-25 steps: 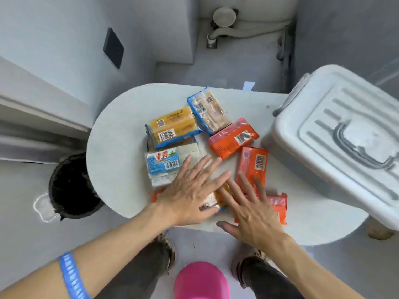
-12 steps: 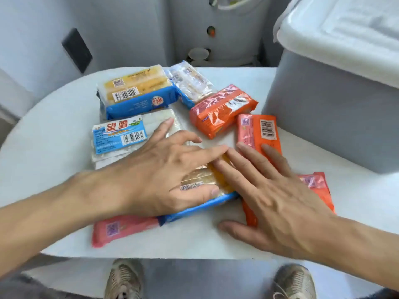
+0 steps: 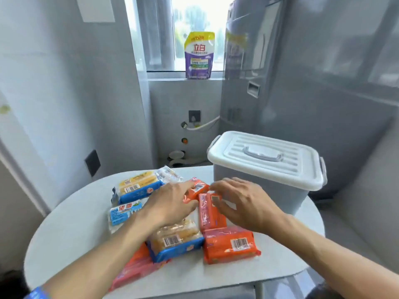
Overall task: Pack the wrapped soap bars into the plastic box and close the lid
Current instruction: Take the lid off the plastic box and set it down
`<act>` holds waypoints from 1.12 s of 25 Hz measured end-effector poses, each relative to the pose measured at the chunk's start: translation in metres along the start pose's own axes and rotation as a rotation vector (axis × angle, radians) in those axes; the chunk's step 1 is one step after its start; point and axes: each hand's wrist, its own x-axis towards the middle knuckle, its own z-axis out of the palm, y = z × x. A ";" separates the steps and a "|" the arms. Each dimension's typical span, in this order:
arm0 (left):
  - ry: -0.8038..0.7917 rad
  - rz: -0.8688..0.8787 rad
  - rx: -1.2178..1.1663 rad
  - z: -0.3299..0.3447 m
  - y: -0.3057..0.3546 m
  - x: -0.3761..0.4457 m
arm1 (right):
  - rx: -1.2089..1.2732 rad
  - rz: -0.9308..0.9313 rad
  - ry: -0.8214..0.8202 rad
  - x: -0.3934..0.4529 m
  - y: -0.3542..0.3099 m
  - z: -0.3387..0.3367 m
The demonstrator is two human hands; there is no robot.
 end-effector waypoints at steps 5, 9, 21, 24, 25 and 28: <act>0.276 -0.053 -0.068 -0.014 0.050 0.079 | -0.148 0.477 0.191 0.026 0.070 -0.039; 0.260 -0.324 -0.212 -0.009 0.064 0.145 | -0.177 0.595 -0.068 0.032 0.098 -0.036; 0.074 -0.631 -0.710 0.019 0.016 0.198 | -0.138 0.598 -0.141 0.032 0.098 -0.033; 0.500 -0.301 -0.238 0.019 0.023 0.179 | -0.132 0.617 -0.108 0.031 0.100 -0.035; 0.581 -0.055 -0.174 0.016 0.033 0.168 | -0.131 0.621 -0.100 0.032 0.101 -0.032; 0.322 0.458 -0.085 0.020 0.078 0.140 | -0.060 0.611 -0.036 0.036 0.101 -0.031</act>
